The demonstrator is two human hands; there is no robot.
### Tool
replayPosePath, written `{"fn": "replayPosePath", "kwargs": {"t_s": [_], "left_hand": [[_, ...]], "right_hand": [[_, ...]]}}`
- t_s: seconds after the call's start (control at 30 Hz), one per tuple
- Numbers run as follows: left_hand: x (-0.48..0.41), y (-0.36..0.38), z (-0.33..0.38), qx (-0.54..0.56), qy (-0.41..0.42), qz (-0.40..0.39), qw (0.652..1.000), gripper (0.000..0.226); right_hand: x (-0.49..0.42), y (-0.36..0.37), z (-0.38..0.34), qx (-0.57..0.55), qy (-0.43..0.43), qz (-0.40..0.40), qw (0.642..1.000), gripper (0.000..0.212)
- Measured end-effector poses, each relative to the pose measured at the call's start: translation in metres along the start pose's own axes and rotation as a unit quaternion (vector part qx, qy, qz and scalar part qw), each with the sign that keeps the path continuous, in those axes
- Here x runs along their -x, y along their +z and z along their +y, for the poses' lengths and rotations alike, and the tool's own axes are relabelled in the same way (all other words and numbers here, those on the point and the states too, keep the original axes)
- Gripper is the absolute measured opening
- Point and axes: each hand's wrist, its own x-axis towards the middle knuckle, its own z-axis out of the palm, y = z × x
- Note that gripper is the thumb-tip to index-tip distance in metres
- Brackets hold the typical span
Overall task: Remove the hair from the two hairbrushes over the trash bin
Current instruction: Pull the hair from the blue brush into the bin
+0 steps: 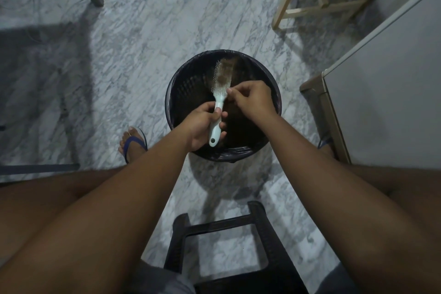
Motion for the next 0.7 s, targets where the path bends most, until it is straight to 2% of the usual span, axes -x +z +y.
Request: {"fn": "replayPosePath", "kwargs": {"t_s": [0.17,0.37,0.5,0.63,0.67,0.7], "left_hand": [[-0.004,0.005,0.001,-0.022,0.002,0.006,1.0,0.026],[-0.007,-0.002,0.0,-0.049,-0.002,0.068,0.996,0.026],[-0.008,-0.013,-0.005,-0.014,-0.027,0.122,0.992,0.017],[-0.008,-0.026,-0.01,0.017,-0.035,0.169,0.985,0.019],[-0.007,-0.028,-0.012,0.009,-0.025,0.161,0.987,0.019],[-0.006,-0.028,-0.012,0.006,-0.013,0.144,0.989,0.021]], "right_hand": [[0.003,-0.001,0.0,0.01,-0.004,0.019,1.0,0.019],[0.002,-0.013,-0.005,-0.004,-0.053,0.046,0.998,0.022],[-0.004,-0.027,-0.014,-0.094,-0.102,0.129,0.982,0.023],[-0.005,-0.041,-0.028,-0.176,-0.137,0.265,0.938,0.02],[-0.005,-0.04,-0.028,-0.166,-0.129,0.261,0.942,0.02],[-0.007,-0.038,-0.025,-0.137,-0.103,0.226,0.959,0.02]]}}
